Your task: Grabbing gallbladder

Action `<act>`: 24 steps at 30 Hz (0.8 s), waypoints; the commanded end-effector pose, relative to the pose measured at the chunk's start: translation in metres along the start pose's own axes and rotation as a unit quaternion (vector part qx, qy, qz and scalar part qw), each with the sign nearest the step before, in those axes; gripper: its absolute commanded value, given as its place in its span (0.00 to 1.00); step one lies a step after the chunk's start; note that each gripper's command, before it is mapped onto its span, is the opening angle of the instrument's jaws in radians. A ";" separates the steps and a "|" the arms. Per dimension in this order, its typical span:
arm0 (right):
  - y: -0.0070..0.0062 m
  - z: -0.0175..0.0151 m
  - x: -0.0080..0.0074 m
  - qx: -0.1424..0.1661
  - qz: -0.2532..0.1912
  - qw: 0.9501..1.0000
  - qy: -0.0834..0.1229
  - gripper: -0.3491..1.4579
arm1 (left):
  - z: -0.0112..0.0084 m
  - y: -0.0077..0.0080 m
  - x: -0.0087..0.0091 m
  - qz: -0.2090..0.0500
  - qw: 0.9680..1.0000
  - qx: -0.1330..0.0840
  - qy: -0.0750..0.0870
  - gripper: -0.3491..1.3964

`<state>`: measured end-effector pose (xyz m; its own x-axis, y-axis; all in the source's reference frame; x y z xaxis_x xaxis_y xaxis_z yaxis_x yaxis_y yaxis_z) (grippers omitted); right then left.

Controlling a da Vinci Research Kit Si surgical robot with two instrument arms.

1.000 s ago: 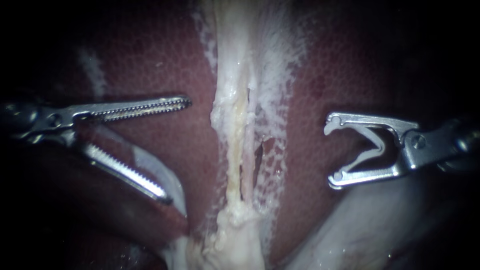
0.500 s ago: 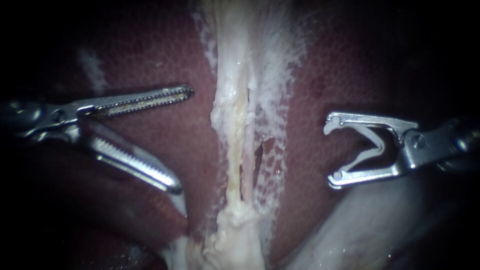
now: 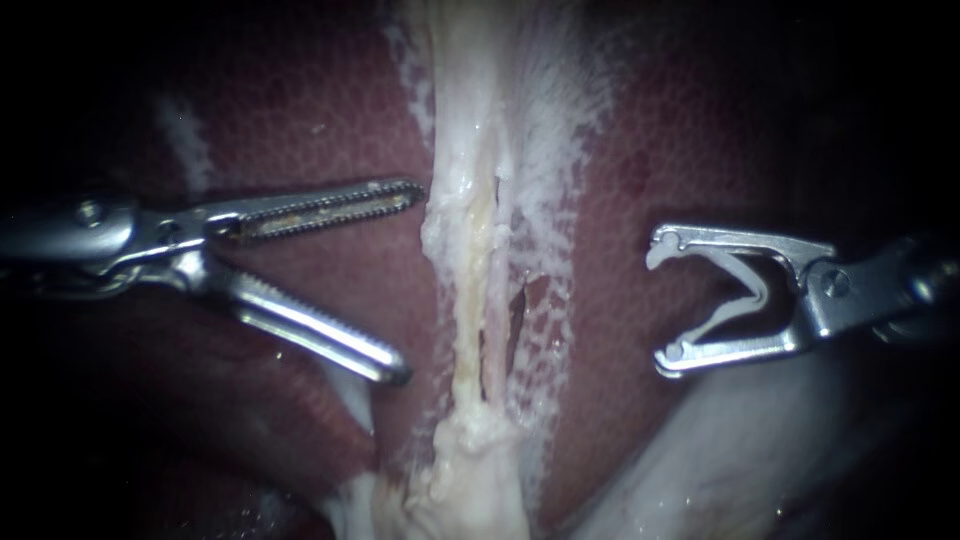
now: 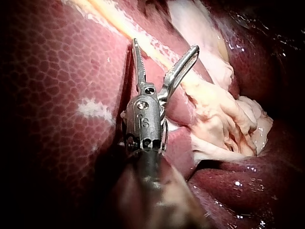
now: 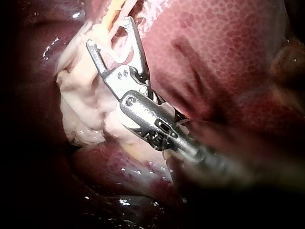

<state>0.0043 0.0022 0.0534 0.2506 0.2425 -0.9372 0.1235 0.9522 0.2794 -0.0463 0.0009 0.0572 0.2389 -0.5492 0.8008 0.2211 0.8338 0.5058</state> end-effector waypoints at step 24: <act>0.0001 0.0002 -0.0001 -0.001 0.000 1.000 0.000 0.52 | 0.0014 0.0011 0.0000 -0.092 0.995 -0.041 0.023 0.38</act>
<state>0.0045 0.0022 0.0535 0.2509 0.2423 -0.9372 0.1225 0.9524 0.2790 -0.0473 0.0019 0.0582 0.2289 -0.7020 0.6744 0.3466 0.7062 0.6174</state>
